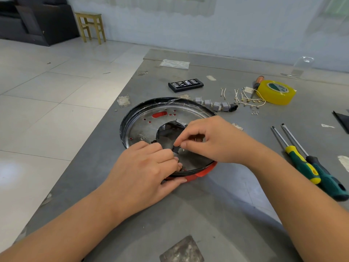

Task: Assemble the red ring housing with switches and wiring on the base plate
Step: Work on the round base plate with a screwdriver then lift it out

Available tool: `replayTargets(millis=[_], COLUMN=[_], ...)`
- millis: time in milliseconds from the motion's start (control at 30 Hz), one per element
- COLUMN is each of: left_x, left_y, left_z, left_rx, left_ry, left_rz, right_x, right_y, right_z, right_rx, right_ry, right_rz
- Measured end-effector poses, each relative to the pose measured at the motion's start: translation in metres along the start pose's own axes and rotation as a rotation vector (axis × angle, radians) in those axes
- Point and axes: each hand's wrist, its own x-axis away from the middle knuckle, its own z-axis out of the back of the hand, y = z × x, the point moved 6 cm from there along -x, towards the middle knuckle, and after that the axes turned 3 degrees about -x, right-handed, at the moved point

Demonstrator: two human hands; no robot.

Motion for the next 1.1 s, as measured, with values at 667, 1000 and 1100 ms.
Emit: replayTargets(millis=[667, 1000, 1100], left_x=[0.005, 0.007, 0.006], left_y=[0.000, 0.000, 0.000], left_z=[-0.002, -0.003, -0.003], left_rx=[-0.044, -0.065, -0.070], left_ry=[0.052, 0.078, 0.079], left_rz=[0.053, 0.059, 0.055], right_x=[0.001, -0.002, -0.001], right_y=[0.000, -0.004, -0.005], right_z=[-0.005, -0.010, -0.011], right_rx=[-0.050, -0.018, -0.008], right_ry=[-0.330, -0.425, -0.427], right_rz=[-0.155, -0.155, -0.159])
